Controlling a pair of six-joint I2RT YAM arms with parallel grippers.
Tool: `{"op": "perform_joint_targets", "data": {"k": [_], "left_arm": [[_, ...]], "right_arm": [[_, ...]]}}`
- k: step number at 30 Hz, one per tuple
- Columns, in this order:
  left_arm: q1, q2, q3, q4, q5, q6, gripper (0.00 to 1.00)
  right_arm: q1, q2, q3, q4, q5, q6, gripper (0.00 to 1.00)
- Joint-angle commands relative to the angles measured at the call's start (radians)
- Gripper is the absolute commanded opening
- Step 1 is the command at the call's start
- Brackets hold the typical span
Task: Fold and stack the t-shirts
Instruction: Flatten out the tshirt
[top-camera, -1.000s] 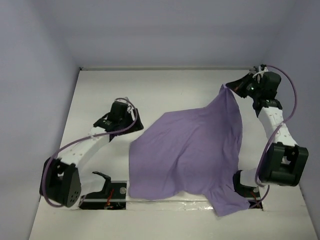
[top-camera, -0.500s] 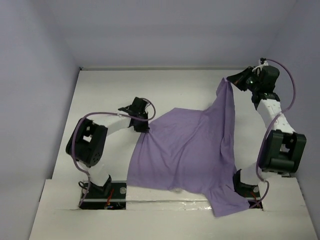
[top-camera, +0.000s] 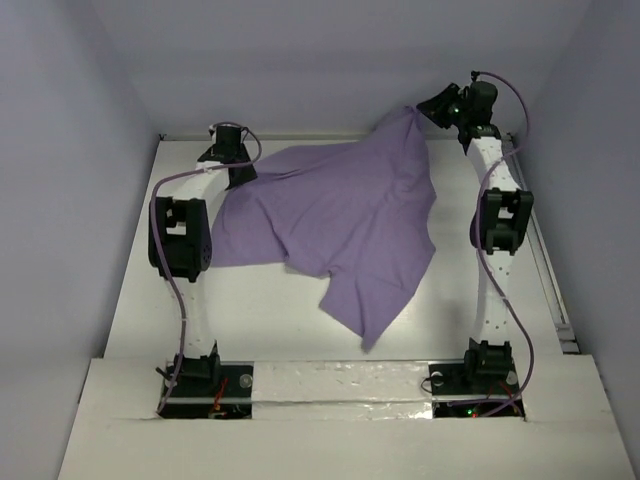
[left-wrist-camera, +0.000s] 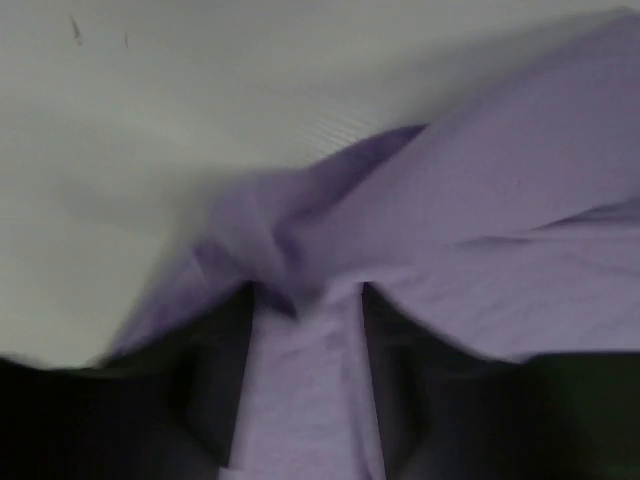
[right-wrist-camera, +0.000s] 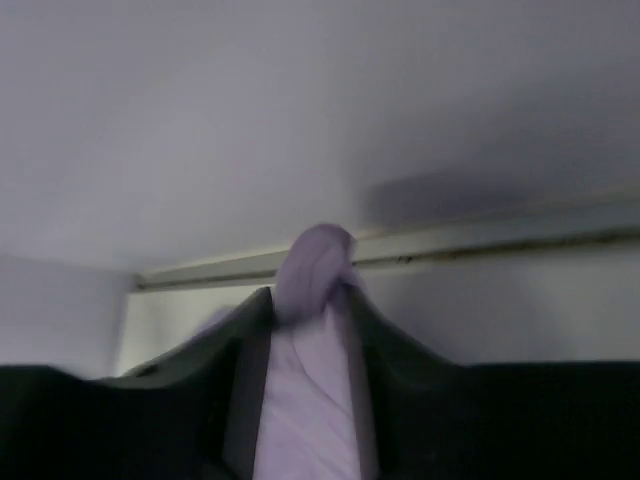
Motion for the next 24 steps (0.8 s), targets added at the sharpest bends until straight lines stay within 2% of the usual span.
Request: {"op": "perform_joint_targets", "data": {"k": [1,2,3,4,5,6,7,8,9,10,11,12,13,14,15,16,17,19,20,21,23,24], "left_arm": [[0.015,0.028,0.073,-0.08,0.003,0.037,0.5],[0.015,0.029,0.087,-0.1,-0.014,0.043,0.64],[0.027,0.008,0.082,-0.113,-0.027,0.048,0.9],[0.043,-0.018,0.067,-0.114,-0.037,0.048,0.97],[0.052,-0.053,0.02,-0.107,-0.055,0.05,0.99],[0.063,-0.133,-0.008,-0.099,-0.061,0.045,0.99],[0.087,-0.174,-0.035,-0.088,-0.061,0.039,0.99],[0.087,-0.219,-0.106,-0.085,-0.06,0.025,0.99],[0.101,-0.31,-0.149,-0.084,-0.06,0.017,0.99],[0.101,-0.357,-0.254,-0.071,-0.061,0.008,0.99],[0.101,-0.453,-0.313,-0.059,-0.046,-0.01,0.97],[0.101,-0.504,-0.377,-0.059,-0.038,-0.027,0.88],[0.112,-0.556,-0.44,-0.047,-0.037,-0.047,0.72],[0.112,-0.613,-0.579,-0.03,-0.017,-0.064,0.55],[0.129,-0.709,-0.643,-0.021,-0.009,-0.105,0.08],[0.138,-0.748,-0.698,-0.013,-0.003,-0.125,0.0],[0.15,-0.779,-0.788,-0.01,0.02,-0.142,0.0],[0.195,-0.825,-0.859,0.007,0.04,-0.183,0.0],[0.213,-0.828,-0.902,0.013,0.048,-0.199,0.04],[0.228,-0.818,-0.919,0.022,0.064,-0.213,0.21],[0.258,-0.796,-0.947,0.064,0.09,-0.249,0.28],[0.267,-0.775,-0.953,0.074,0.091,-0.26,0.35]], "right_arm": [[-0.007,0.135,0.275,-0.065,-0.003,0.056,0.47],[-0.007,0.139,0.283,-0.066,-0.006,0.061,0.82],[-0.007,0.127,0.253,-0.069,-0.006,0.061,1.0],[-0.007,0.099,0.198,-0.044,-0.016,0.051,1.0],[-0.007,0.006,0.126,-0.021,-0.02,0.041,1.0],[0.003,-0.057,-0.03,-0.001,-0.007,0.019,1.0],[0.003,-0.121,-0.113,0.012,0.003,-0.034,1.0],[0.028,-0.265,-0.198,0.023,0.007,-0.06,1.0],[0.038,-0.341,-0.375,0.027,0.033,-0.085,1.0],[0.051,-0.42,-0.477,0.048,0.047,-0.105,1.0],[0.077,-0.582,-0.695,0.096,0.059,-0.102,0.93],[0.092,-0.663,-0.697,0.096,0.075,-0.094,0.7],[0.107,-0.741,-0.91,0.157,0.098,-0.056,0.33],[0.123,-0.815,-1.007,0.17,0.119,-0.038,0.0],[0.159,-0.934,-1.09,0.185,0.122,-0.025,0.0],[0.181,-0.988,-1.22,0.182,0.121,-0.031,0.0],[0.207,-1.033,-1.266,0.162,0.133,-0.045,0.0],[0.253,-1.144,-1.33,0.056,0.15,-0.059,0.0],[0.253,-1.18,-1.394,0.037,0.145,-0.056,0.0],[0.253,-1.212,-1.424,0.017,0.13,-0.051,0.01],[0.264,-1.294,-1.464,-0.078,0.127,-0.065,0.11],[0.264,-1.318,-1.497,-0.115,0.133,-0.073,0.23]]}}
